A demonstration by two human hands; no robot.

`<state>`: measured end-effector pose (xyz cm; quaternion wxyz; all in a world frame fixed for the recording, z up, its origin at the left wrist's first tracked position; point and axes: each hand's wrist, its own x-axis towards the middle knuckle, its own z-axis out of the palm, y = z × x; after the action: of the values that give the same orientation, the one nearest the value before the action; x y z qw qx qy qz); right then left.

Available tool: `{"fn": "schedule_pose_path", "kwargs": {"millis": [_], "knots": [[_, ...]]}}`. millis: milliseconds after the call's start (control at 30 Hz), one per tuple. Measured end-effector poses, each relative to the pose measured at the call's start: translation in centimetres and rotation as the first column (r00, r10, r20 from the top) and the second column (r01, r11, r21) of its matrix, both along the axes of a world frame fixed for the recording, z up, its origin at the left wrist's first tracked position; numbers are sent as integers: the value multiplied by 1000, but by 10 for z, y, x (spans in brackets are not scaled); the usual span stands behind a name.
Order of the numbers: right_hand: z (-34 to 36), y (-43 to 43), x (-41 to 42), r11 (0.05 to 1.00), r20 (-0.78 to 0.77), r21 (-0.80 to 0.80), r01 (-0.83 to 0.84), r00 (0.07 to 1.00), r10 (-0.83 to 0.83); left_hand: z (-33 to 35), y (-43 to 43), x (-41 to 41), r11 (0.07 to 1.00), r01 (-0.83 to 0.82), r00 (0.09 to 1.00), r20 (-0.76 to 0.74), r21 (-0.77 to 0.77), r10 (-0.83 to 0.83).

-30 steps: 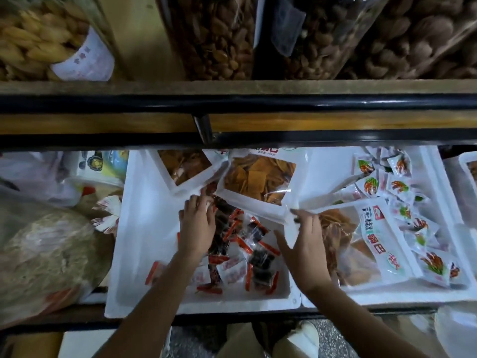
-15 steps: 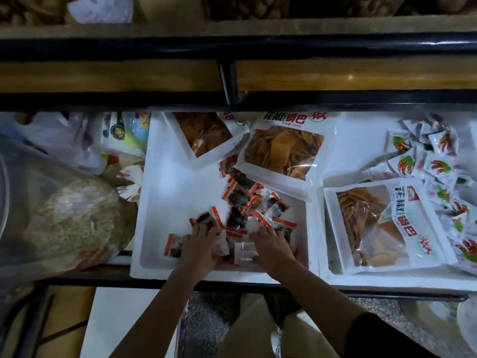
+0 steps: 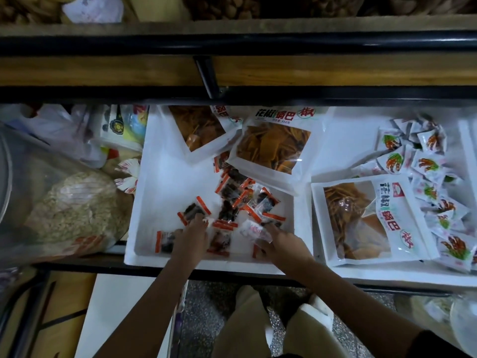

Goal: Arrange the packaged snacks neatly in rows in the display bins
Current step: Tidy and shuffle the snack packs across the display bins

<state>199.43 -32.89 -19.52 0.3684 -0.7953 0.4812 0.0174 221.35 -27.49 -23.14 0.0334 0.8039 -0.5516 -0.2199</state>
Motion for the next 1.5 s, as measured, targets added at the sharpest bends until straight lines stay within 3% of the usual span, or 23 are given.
{"fn": "schedule_pose_path", "kwargs": {"millis": [167, 367, 500, 667, 833, 1000, 1100, 1233, 1400, 1500], "knots": [[16, -14, -54, 988, 165, 10, 152, 975, -151, 26, -16, -47, 951, -230, 968, -147, -209, 201], [43, -31, -160, 908, 321, 36, 418, 855, -407, 72, -53, -181, 864, -128, 960, -279, -488, -15], [54, -47, -241, 829, 296, 102, 550, 779, -553, 87, -90, -268, 925, -104, 910, -410, -366, -59], [50, -69, -319, 770, 203, 19, 638, 752, -627, 88, -131, -348, 962, -81, 855, -514, -261, -67], [43, -93, -360, 795, 107, -71, 602, 797, -594, 75, -163, -395, 984, 9, 848, -521, -177, -102], [38, -112, -373, 814, 78, -43, 580, 814, -576, 70, -185, -416, 994, 12, 832, -550, -110, -71], [36, -118, -373, 813, 127, 5, 582, 806, -578, 67, -189, -422, 992, 68, 838, -534, -107, -115], [29, -113, -379, 879, 167, -2, 477, 867, -470, 58, -180, -421, 979, 178, 844, -496, -103, -206], [23, -89, -392, 933, 65, 10, 360, 931, -360, 46, -156, -409, 909, 338, 931, -56, -245, -361], [17, -71, -397, 958, -36, -8, 287, 957, -287, 38, -137, -396, 903, 391, 920, 56, -180, -387]]}}
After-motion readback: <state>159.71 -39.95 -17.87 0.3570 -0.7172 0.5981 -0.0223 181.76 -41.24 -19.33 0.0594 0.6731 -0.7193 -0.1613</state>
